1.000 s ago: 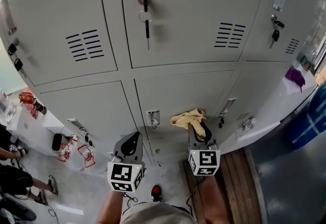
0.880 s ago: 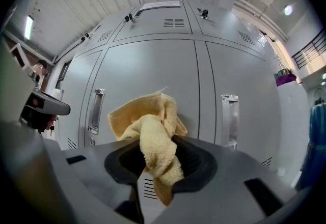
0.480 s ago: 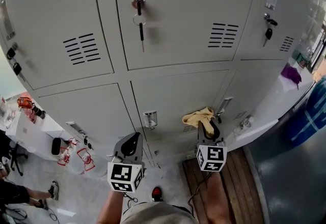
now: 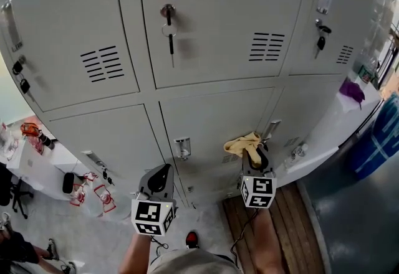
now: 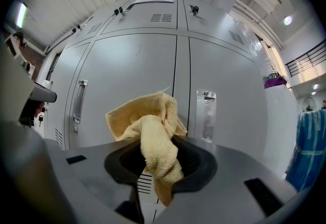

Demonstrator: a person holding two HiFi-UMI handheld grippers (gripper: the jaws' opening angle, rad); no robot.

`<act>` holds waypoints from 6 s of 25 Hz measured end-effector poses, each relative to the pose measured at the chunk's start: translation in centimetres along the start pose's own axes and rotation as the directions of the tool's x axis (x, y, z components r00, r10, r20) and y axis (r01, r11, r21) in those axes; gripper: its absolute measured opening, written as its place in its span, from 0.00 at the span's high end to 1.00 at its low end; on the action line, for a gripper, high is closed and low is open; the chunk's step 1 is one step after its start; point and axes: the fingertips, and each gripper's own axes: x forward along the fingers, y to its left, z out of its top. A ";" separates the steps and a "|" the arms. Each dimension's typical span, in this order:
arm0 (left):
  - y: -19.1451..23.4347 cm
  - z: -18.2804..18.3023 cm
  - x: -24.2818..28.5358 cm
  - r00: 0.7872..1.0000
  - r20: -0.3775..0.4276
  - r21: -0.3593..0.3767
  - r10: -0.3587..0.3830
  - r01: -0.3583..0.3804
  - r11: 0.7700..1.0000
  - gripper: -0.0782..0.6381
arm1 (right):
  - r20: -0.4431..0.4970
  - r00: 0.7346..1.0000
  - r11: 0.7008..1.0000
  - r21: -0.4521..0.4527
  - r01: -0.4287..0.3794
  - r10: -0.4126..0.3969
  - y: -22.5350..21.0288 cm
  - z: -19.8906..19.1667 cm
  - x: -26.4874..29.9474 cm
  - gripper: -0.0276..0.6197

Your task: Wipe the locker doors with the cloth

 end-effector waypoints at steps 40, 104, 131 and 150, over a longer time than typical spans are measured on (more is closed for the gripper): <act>4.1 -6.5 -5.8 0.972 -0.083 -0.050 0.219 -0.223 0.973 0.86 | 0.012 0.881 0.877 0.091 -0.472 0.473 21.0 -4.3 -2.5 0.76; -3.1 -6.8 2.5 0.994 -0.107 -0.033 -0.034 0.031 0.999 0.86 | -0.102 0.992 0.979 0.197 -0.054 0.075 2.8 -10.5 0.3 0.76; -10.8 -2.3 -12.2 0.999 0.047 0.003 0.021 -0.021 1.000 0.86 | 0.082 0.983 0.984 0.061 -0.170 0.165 3.7 0.3 -18.9 0.76; -17.5 -4.8 -26.0 0.993 0.040 0.010 0.115 -0.115 0.993 0.86 | 0.101 0.962 0.964 0.060 -0.260 0.253 5.5 -1.0 -34.2 0.76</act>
